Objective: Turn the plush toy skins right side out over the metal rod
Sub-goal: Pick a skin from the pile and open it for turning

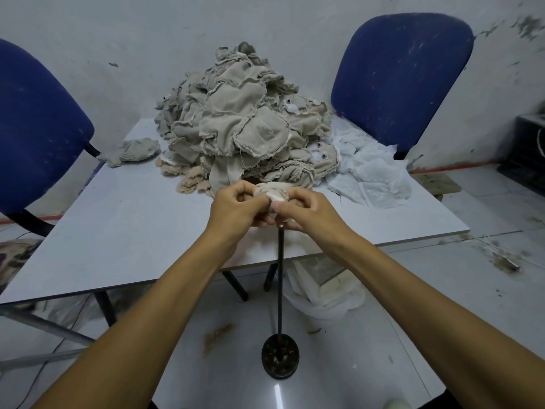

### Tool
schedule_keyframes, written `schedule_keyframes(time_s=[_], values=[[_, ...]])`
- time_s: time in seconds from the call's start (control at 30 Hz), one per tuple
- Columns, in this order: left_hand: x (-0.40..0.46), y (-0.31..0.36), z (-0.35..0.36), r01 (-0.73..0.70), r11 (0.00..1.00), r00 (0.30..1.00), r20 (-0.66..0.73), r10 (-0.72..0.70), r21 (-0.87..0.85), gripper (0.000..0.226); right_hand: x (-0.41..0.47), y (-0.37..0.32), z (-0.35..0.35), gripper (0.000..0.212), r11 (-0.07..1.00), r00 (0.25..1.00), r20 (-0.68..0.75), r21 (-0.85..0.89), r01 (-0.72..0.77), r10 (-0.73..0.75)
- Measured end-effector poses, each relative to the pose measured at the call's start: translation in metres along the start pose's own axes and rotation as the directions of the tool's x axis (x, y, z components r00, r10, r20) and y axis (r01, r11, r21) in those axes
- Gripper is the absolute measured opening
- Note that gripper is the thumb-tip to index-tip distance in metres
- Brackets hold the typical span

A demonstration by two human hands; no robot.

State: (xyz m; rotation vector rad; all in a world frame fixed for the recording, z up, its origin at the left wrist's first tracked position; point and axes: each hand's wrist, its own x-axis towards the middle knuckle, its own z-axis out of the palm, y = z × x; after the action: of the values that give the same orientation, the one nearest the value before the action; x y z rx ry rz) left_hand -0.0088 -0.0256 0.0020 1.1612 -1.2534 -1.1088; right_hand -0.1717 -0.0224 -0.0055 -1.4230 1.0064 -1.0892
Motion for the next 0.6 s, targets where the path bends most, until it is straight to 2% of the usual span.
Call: schedule_keyframes(time_s=[0.1, 0.17, 0.3, 0.4, 0.47, 0.6], values=[[-0.002, -0.008, 0.014, 0.021, 0.997, 0.996, -0.088, -0.015, 0.071, 0.009, -0.002, 0.009, -0.001, 0.016, 0.98, 0.99, -0.106, -0.185, 0.07, -0.09], [-0.001, -0.008, 0.02, 0.031, 0.993, 0.992, -0.122, -0.017, 0.116, 0.01, -0.002, 0.01, -0.001, 0.019, 0.981, 0.981, -0.166, -0.176, 0.075, -0.105], [0.001, -0.002, 0.014, 0.055, 0.998, 0.996, 0.063, -0.055, 0.006, 0.013, 0.001, 0.015, -0.005, 0.017, 1.0, 0.974, -0.224, 0.024, 0.018, -0.012], [-0.004, 0.001, 0.011, -0.057, 0.985, 0.994, 0.105, 0.041, 0.16, 0.003, 0.003, 0.019, -0.006, 0.019, 0.995, 0.972, -0.23, 0.097, -0.021, 0.043], [-0.007, 0.001, 0.012, -0.101, 0.969, 0.987, 0.146, 0.069, 0.225, 0.008, 0.004, 0.021, -0.007, 0.015, 0.994, 0.968, -0.245, 0.1, -0.038, 0.061], [-0.006, -0.001, 0.007, -0.151, 0.921, 0.98, 0.174, 0.094, 0.358, 0.014, 0.006, 0.024, -0.005, 0.01, 0.997, 0.955, -0.288, -0.004, -0.071, 0.067]])
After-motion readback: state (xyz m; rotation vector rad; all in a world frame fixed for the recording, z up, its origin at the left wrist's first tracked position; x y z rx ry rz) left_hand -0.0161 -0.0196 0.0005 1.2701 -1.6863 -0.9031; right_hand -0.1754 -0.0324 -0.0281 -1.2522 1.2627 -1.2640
